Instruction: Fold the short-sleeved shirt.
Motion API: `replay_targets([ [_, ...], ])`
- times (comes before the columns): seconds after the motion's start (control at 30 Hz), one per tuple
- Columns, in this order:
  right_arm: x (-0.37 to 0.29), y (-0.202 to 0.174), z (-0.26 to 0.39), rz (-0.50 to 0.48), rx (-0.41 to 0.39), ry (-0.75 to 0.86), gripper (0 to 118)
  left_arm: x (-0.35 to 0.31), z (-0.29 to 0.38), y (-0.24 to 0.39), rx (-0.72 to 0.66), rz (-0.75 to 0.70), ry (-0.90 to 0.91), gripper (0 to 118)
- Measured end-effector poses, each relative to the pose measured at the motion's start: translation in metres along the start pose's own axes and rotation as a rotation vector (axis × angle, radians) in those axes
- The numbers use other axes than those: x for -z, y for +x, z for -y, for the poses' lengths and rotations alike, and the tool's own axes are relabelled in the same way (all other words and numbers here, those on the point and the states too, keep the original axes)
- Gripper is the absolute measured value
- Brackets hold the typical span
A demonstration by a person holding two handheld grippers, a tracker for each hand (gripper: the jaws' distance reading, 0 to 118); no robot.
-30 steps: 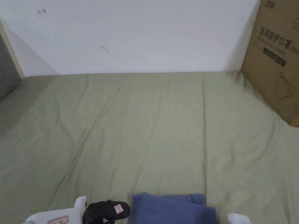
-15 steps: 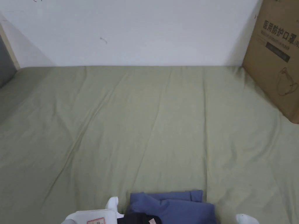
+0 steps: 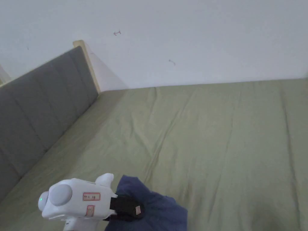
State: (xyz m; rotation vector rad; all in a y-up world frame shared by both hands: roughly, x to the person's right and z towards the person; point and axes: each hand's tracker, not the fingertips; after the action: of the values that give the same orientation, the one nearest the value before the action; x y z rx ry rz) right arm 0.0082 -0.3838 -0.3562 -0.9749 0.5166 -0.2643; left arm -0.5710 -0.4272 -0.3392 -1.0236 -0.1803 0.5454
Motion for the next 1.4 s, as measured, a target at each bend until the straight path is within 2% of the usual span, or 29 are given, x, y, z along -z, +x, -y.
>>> replay_targets([
  [0.13, 0.009, -0.006, 0.007, 0.042, 0.008, -0.052, 0, -0.039, -0.027, -0.055, -0.008, -0.181, -0.044, 14],
  [0.27, 0.013, -0.017, 0.011, 0.064, -0.008, -0.085, 0, -0.063, -0.049, -0.09, 0.051, -0.342, -0.069, 17],
  [0.3, 0.013, -0.021, 0.011, 0.068, -0.016, -0.09, 0, -0.068, -0.049, -0.096, 0.048, -0.356, -0.074, 39],
  [0.37, 0.013, -0.026, 0.009, 0.07, -0.032, -0.093, 0, -0.076, -0.053, -0.11, 0.003, -0.424, -0.07, 97],
  [0.4, 0.013, -0.03, 0.008, 0.069, -0.039, -0.091, 0, -0.08, -0.054, -0.119, -0.055, -0.432, -0.072, 109],
  [0.5, 0.015, -0.037, 0.006, 0.062, -0.048, -0.087, 0, -0.094, -0.049, -0.136, -0.075, -0.378, -0.022, 108],
  [0.67, 0.02, -0.044, 0.004, 0.038, -0.048, -0.102, 0, -0.098, -0.039, -0.137, -0.02, -0.384, -0.058, 108],
  [0.83, 0.019, -0.045, 0.003, 0.064, -0.096, -0.086, 0, -0.088, -0.022, -0.115, 0.011, -0.391, -0.05, 108],
  [0.87, 0.019, -0.044, 0.003, 0.064, -0.098, -0.084, 0, -0.083, -0.02, -0.102, 0.01, -0.361, -0.027, 107],
  [0.9, 0.019, -0.042, 0.003, 0.064, -0.098, -0.084, 0, -0.077, -0.016, -0.084, 0.008, -0.315, 0.0, 97],
  [0.93, 0.019, -0.04, 0.002, 0.063, -0.097, -0.085, 0, -0.071, -0.009, -0.063, 0.013, -0.286, 0.034, 78],
  [0.97, 0.02, -0.038, 0.002, 0.065, -0.093, -0.087, 0, -0.064, -0.003, -0.042, 0.031, -0.264, 0.071, 46],
  [1.0, 0.02, -0.035, 0.002, 0.072, -0.089, -0.085, 0, -0.054, 0.006, -0.015, 0.059, -0.255, 0.091, 4],
  [1.07, 0.019, -0.03, 0.002, 0.089, -0.086, -0.074, 0, -0.034, 0.026, 0.039, 0.171, -0.198, 0.117, 1],
  [1.17, 0.01, -0.023, 0.003, 0.095, -0.065, -0.025, 0, -0.018, 0.055, 0.12, 0.265, -0.114, 0.227, 1],
  [1.23, -0.017, -0.027, 0.005, 0.028, -0.062, 0.184, 0, -0.018, 0.072, 0.166, 0.292, -0.1, 0.367, 1],
  [1.3, -0.043, -0.036, 0.001, -0.015, -0.131, 0.326, 0, -0.026, 0.088, 0.208, 0.314, -0.082, 0.55, 1],
  [1.4, -0.073, -0.056, -0.007, 0.059, -0.246, 0.538, 0, -0.036, 0.1, 0.252, 0.348, -0.114, 0.75, 1],
])
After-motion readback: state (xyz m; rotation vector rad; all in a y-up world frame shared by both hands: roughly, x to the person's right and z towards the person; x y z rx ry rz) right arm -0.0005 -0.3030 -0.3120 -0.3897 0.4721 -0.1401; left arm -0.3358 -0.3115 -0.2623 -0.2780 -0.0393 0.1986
